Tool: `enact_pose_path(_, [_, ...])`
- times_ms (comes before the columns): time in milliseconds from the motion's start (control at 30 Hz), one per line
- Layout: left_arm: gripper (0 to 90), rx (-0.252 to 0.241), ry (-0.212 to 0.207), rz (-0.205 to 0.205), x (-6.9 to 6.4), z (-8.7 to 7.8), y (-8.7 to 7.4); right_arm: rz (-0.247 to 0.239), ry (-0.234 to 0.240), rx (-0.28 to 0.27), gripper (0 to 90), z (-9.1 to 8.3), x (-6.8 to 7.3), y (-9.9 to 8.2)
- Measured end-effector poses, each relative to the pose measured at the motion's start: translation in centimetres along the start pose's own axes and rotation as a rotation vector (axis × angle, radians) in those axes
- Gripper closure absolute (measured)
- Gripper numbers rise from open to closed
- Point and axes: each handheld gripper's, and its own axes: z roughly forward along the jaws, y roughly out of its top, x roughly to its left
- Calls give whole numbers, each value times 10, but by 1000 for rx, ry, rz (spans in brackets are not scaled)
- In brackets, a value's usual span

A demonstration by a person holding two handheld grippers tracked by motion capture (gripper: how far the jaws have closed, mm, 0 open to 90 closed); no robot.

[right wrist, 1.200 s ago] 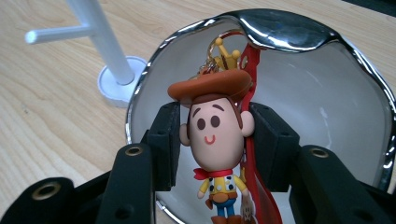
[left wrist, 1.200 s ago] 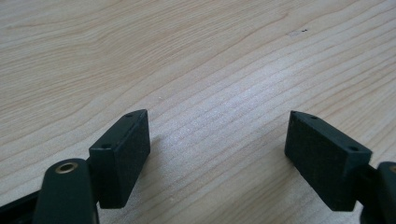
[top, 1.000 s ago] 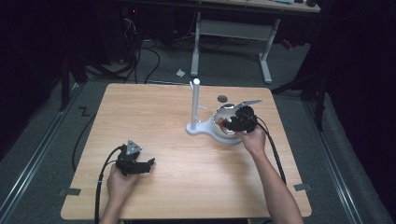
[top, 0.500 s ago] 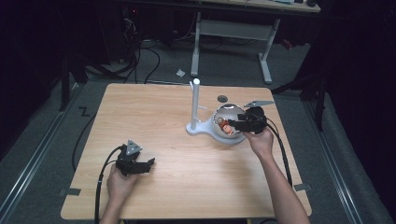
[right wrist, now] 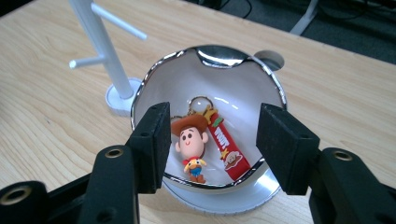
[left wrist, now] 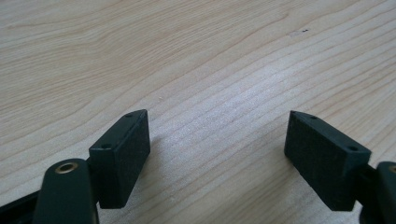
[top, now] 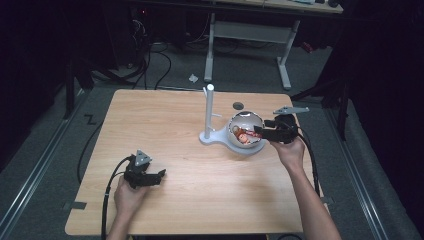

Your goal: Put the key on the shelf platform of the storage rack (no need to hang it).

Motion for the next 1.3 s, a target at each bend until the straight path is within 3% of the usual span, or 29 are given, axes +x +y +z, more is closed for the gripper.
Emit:
enact_pose_path(533, [228, -2, 4, -2, 0, 0, 0, 32, 0, -82, 439, -35, -3, -5])
enact_pose_path(667, [228, -2, 4, -1, 0, 0, 0, 41, 2, -77, 470, -40, -3, -11])
enact_pose_path(800, [229, -1, 5, 0, 0, 0, 0, 32, -8, -69, 460, -46, 0, -15])
enact_pose_path(900, [228, -1, 6, 0, 0, 0, 0, 28, -4, -100, 455, -56, 3, -13])
enact_pose_path(1300, [228, 0, 5, 1, 0, 0, 0, 39, 1, -131, 451, -86, 17, -18])
